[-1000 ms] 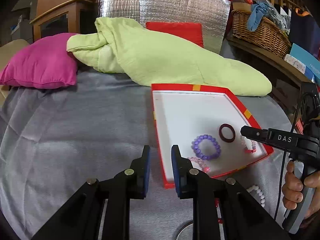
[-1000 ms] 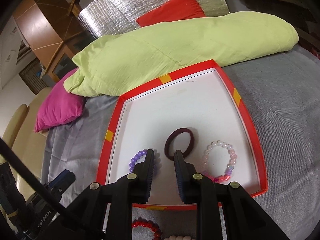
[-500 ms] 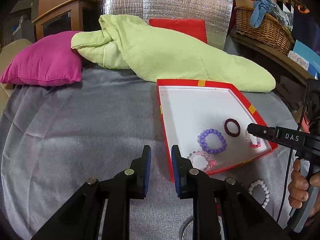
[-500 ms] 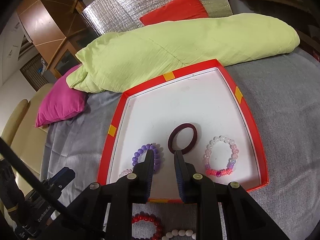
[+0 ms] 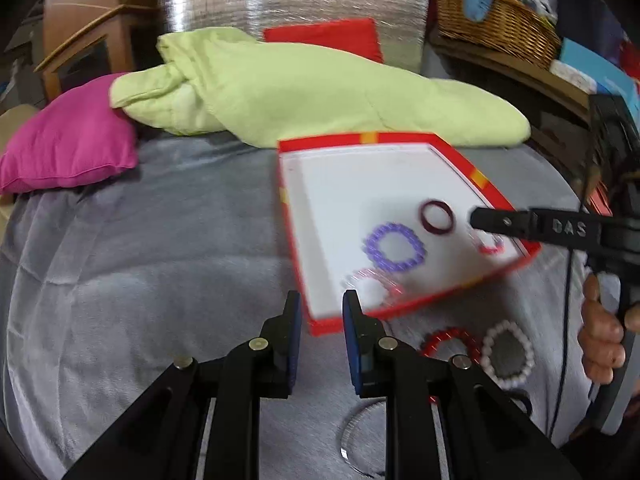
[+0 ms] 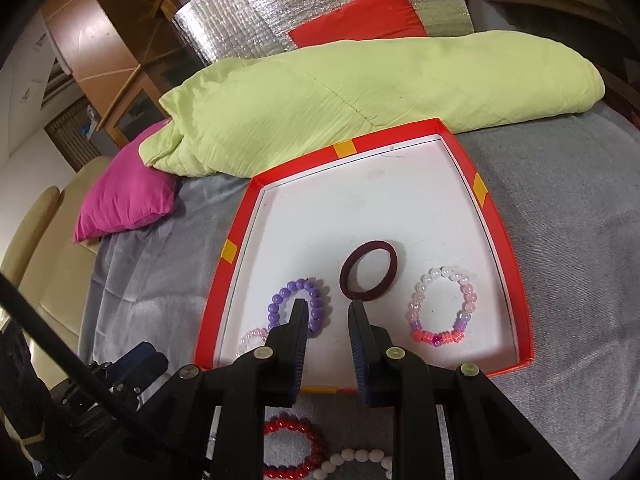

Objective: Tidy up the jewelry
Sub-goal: 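Move both open tools back to the remaining jewelry beside the box, then grasp the red bead bracelet with the left tool while the right grasps the black hair tie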

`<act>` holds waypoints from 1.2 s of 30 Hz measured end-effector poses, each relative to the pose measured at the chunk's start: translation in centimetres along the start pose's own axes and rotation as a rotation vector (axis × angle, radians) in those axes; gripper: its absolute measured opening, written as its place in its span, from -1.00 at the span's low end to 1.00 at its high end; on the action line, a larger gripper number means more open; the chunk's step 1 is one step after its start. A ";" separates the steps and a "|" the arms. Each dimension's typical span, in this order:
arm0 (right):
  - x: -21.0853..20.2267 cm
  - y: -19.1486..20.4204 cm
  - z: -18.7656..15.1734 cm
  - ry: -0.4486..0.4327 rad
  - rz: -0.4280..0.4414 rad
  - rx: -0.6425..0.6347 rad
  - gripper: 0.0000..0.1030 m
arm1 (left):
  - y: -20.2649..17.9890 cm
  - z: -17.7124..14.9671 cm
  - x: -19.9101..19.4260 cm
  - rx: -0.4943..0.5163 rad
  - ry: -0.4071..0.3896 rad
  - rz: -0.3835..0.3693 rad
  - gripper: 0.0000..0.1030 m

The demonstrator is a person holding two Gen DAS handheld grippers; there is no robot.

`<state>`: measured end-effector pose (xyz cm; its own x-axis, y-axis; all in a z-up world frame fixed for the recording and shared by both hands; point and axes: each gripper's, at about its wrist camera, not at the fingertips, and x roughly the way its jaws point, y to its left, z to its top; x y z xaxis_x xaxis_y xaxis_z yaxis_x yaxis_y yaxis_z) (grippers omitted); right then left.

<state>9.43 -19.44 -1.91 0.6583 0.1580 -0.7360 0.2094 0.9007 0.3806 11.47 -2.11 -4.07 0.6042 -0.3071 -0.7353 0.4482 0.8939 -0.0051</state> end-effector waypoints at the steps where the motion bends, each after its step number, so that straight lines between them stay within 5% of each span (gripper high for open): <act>1: -0.1 0.0 -0.1 0.005 -0.004 -0.015 -0.54 | -0.6 -0.3 0.1 0.024 0.014 -0.016 -0.60; 15: -2.5 -1.5 -2.3 0.101 -0.043 -0.130 -0.54 | -3.8 -2.3 1.0 0.156 0.117 -0.172 -0.60; 33: -3.9 -1.8 -9.7 0.343 0.044 -0.173 -0.41 | -1.9 -3.7 0.6 0.165 0.146 -0.138 -0.59; 36: -3.5 -1.1 -10.6 0.373 0.049 -0.191 -0.39 | -2.0 -3.7 0.4 0.164 0.143 -0.140 -0.36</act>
<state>-0.74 -16.69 -5.71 0.3498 0.3067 -0.8852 0.0230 0.9418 0.3354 8.41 -2.86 -6.88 0.4344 -0.3646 -0.8236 0.6291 0.7773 -0.0123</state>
